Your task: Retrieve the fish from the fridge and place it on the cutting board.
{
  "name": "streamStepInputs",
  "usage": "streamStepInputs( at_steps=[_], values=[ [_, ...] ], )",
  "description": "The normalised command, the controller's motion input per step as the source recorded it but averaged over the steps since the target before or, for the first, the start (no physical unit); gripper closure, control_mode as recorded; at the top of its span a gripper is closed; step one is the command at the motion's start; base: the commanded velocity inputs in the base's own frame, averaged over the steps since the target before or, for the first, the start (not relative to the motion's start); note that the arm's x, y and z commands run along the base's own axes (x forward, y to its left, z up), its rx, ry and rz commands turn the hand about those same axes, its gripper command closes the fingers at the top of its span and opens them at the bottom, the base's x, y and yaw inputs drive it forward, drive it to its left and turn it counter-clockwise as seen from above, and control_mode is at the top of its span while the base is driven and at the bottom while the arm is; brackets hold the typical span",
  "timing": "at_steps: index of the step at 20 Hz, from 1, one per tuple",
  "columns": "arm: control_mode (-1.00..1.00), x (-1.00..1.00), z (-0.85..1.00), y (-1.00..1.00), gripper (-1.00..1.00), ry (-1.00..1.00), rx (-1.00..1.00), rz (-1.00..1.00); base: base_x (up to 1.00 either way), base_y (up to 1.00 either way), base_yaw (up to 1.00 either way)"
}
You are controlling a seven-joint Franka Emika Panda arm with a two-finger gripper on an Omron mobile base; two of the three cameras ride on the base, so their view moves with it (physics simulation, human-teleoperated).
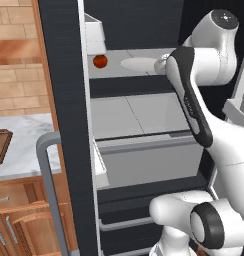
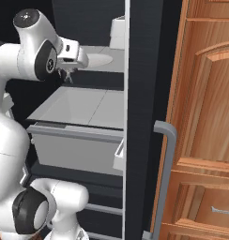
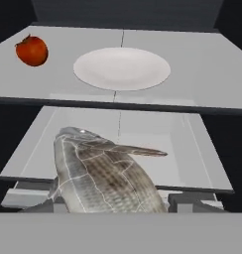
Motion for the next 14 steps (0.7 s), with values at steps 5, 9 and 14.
streamStepInputs(
  at_steps=[5, 9, 14],
  values=[
    [-1.00, -0.86, -0.23, 0.00, 1.00, 0.10, 0.00, 0.00, 0.00, 0.00, 0.00],
    [-1.00, -0.23, -0.26, 0.00, 1.00, 0.21, 0.00, 0.00, 0.00, 0.00, 0.00],
    [-1.00, 0.00, -0.32, 0.00, 1.00, 0.21, 0.00, 0.00, 0.00, 0.00, 0.00]
  ],
)
